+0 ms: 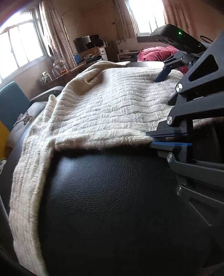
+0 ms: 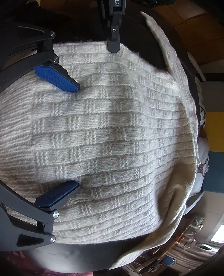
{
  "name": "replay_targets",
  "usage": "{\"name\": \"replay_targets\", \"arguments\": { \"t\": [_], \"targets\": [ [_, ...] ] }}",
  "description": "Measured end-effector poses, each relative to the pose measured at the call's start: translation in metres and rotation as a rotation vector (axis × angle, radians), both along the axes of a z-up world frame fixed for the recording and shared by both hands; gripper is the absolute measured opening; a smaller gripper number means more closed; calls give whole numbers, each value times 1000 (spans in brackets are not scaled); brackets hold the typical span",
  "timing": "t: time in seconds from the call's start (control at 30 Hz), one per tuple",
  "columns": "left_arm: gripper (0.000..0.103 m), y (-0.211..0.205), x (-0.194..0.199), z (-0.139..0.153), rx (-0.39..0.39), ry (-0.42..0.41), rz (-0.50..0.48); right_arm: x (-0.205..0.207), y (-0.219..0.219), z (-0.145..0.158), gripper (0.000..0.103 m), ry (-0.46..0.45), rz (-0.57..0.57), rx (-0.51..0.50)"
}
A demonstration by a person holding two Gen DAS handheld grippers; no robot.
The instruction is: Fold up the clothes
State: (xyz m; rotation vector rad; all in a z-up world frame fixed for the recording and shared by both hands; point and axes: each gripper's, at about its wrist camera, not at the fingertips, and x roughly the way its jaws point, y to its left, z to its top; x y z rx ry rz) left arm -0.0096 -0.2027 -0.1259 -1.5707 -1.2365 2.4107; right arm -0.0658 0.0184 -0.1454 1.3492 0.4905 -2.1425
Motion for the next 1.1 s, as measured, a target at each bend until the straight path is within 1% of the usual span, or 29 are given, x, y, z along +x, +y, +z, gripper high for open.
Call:
{"name": "replay_targets", "arguments": {
  "t": [0.13,0.2,0.27,0.3,0.4,0.43,0.5,0.57,0.63,0.67,0.73,0.8,0.83,0.87,0.9,1.0,1.1],
  "targets": [
    [4,-11,-5,-2,9,-2,12,7,-13,5,103,-37,36,-6],
    [6,-21,-6,-5,67,-12,-8,10,-20,6,103,-44,74,2],
    [11,-40,-8,-4,116,-1,49,10,-22,7,103,-43,77,10],
    [12,-49,-10,-4,135,6,76,7,-20,9,103,-52,66,-9],
    [12,-70,-24,6,106,46,131,-3,-9,21,103,-69,18,-99],
    [15,-72,-32,9,94,53,126,-6,-5,25,103,-63,5,-124],
    [16,-76,-48,15,69,64,115,-12,-1,29,103,-55,-19,-157],
    [19,-70,-66,14,31,46,81,-20,1,30,103,-57,-39,-180],
    [22,-60,-84,8,10,17,42,-23,3,22,103,-74,-43,-187],
    [22,-55,-90,2,18,3,27,-25,4,17,103,-83,-44,-190],
    [22,-45,-103,-7,31,-22,-2,-19,-1,12,103,-60,-29,-161],
    [22,-37,-107,-7,15,0,-16,-13,-7,7,103,-27,-8,-120],
    [20,-33,-109,-7,7,11,-22,-10,-11,4,103,-5,8,-90],
    [13,-29,-110,-7,-10,19,-27,-9,-14,3,103,6,13,-79],
    [4,-25,-110,-6,-75,14,-14,-8,-15,1,103,15,15,-75],
    [4,-17,-102,3,-212,53,25,-8,-18,0,103,21,10,-75],
    [4,-10,-100,2,-318,48,2,-8,-14,1,103,11,11,-72]
  ]
}}
